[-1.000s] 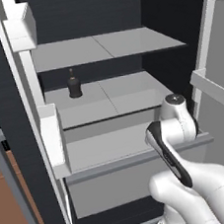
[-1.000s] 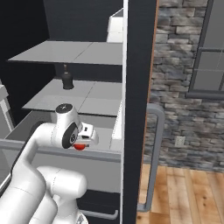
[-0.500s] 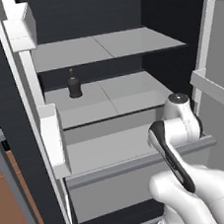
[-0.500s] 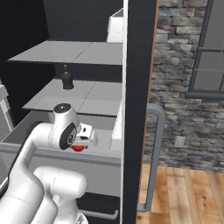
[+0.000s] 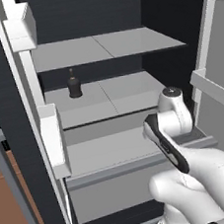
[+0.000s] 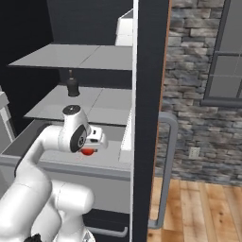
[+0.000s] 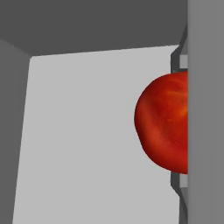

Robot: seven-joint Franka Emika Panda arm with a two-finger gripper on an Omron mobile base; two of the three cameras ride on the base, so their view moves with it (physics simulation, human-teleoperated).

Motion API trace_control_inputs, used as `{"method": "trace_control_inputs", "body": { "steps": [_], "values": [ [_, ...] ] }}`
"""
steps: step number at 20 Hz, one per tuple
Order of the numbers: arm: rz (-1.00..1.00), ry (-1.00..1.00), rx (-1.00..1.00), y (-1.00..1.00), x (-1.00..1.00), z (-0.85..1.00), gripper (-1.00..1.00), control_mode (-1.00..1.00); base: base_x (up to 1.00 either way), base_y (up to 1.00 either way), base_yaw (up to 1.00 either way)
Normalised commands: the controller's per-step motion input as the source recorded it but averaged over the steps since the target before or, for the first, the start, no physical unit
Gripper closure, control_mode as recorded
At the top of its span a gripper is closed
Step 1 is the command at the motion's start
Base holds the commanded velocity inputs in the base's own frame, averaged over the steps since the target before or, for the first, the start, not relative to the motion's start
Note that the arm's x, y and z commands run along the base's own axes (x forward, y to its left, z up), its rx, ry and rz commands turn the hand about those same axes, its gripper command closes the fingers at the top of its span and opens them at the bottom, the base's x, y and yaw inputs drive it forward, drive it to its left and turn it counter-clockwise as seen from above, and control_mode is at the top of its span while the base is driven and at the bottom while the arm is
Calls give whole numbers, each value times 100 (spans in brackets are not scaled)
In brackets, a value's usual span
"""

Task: Place the squash and tomato inside the fridge drawer. Close the drawer after placing the vegetables.

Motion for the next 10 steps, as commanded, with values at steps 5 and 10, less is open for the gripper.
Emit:
{"method": "trace_control_inputs", "body": {
  "steps": [5,10],
  "values": [
    [0,15,0,1,56,-39,100,-100,0,0,0],
    [0,13,0,0,4,-71,100,-100,0,0,0]
  ]
}}
